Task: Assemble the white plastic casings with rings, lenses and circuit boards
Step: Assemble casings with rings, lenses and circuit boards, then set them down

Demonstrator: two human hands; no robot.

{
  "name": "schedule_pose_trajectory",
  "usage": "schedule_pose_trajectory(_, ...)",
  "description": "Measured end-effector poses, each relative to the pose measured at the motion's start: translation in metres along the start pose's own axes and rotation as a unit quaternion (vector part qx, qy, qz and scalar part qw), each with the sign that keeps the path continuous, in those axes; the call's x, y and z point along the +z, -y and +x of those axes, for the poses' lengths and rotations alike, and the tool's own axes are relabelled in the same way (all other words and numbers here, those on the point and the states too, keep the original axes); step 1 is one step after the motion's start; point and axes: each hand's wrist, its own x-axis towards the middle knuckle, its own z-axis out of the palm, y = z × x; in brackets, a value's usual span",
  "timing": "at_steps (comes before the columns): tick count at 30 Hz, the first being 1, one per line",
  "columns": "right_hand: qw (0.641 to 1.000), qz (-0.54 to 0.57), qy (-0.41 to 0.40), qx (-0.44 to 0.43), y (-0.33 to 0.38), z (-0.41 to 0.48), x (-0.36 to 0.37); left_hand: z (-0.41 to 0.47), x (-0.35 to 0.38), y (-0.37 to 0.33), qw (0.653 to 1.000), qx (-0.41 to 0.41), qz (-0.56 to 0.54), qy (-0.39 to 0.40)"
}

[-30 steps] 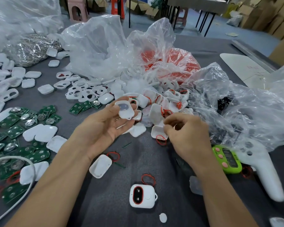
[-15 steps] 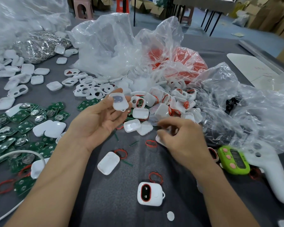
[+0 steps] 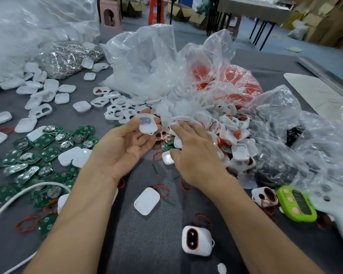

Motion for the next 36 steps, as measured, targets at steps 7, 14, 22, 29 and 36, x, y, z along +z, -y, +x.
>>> schedule_pose_trajectory(7, 0.995, -0.049, 0.069, -0.056, 0.016, 0.020, 0.017, 0.001, -0.007, -0.008, 1.000, -0.005, -0.020, -0.009)
schedule_pose_trajectory(14, 0.990, -0.004, 0.142, -0.016, 0.010, 0.007, -0.026, 0.008, -0.013, -0.012, 0.999, -0.003, -0.030, -0.030)
schedule_pose_trajectory(22, 0.995, 0.000, -0.052, 0.087, -0.002, 0.053, -0.041, 0.011, -0.018, -0.014, 0.999, -0.005, -0.019, -0.031)
schedule_pose_trajectory(29, 0.980, -0.164, 0.111, 0.028, 0.006, 0.058, -0.027, 0.014, -0.016, -0.011, 1.000, -0.005, -0.003, -0.021)
schedule_pose_trajectory(36, 0.981, -0.163, 0.096, 0.043, 0.013, 0.049, -0.045, 0.013, -0.015, -0.011, 1.000, -0.008, -0.002, -0.019)
